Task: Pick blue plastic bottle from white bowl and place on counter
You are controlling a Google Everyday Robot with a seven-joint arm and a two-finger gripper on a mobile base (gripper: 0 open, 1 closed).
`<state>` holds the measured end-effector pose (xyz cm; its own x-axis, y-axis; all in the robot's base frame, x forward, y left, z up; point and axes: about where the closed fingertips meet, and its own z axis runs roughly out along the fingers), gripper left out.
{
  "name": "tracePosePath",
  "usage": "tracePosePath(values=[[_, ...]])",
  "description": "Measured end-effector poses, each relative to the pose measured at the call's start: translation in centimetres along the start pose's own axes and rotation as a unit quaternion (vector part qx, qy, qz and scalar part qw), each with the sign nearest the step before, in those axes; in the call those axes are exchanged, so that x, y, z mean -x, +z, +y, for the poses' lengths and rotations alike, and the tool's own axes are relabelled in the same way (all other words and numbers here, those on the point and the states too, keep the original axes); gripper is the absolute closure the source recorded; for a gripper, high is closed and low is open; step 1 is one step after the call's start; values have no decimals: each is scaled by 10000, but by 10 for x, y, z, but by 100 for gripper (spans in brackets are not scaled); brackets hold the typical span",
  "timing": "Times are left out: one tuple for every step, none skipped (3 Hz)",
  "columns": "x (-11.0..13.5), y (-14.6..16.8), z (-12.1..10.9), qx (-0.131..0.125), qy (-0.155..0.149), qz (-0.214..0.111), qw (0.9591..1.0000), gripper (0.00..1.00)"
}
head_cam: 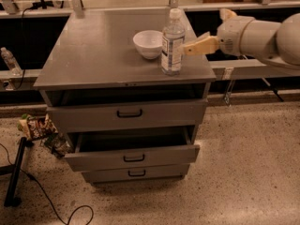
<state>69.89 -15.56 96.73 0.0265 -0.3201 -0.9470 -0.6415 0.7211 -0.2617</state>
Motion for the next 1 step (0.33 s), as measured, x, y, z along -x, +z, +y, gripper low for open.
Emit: tracePosePath(values=[[8,-6,-2,-158,-43,-9,9999,0]])
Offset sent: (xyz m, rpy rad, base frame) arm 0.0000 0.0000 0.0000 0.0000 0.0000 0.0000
